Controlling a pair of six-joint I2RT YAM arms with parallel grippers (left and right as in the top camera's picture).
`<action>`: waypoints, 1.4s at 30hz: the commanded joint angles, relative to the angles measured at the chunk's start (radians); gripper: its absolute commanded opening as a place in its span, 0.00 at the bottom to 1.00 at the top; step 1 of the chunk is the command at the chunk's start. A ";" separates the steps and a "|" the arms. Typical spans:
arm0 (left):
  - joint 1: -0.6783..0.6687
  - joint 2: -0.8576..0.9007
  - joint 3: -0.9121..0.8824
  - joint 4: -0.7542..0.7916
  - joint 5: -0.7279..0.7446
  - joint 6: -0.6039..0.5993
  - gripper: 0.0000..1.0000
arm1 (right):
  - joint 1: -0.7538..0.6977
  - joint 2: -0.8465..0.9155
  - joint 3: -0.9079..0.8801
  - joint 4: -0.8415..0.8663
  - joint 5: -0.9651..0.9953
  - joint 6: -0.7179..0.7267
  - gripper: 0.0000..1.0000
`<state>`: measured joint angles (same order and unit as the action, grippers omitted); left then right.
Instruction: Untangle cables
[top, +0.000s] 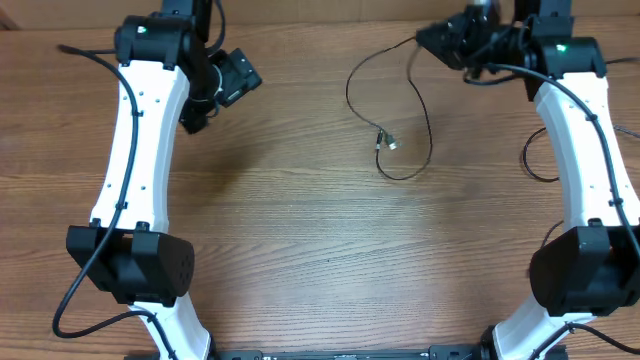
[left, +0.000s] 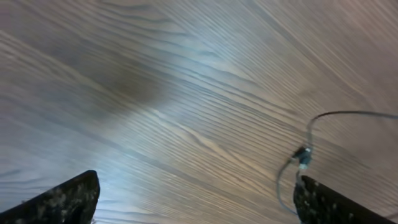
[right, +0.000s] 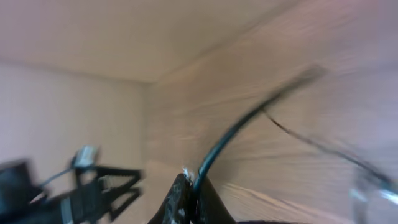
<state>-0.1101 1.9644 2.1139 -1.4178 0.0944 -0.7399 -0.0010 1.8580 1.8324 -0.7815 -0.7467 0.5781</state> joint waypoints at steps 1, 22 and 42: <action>-0.003 0.004 0.000 -0.015 -0.061 0.012 1.00 | -0.062 -0.025 0.027 -0.099 0.243 -0.015 0.04; -0.006 0.005 0.000 -0.011 -0.061 0.011 1.00 | -0.124 0.050 0.026 0.253 0.440 -0.190 0.03; -0.060 0.005 0.000 -0.010 -0.061 0.011 1.00 | -0.142 0.365 0.026 0.790 0.624 -0.183 0.04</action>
<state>-0.1577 1.9648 2.1139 -1.4269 0.0475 -0.7395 -0.1295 2.1849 1.8336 -0.0082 -0.1631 0.3920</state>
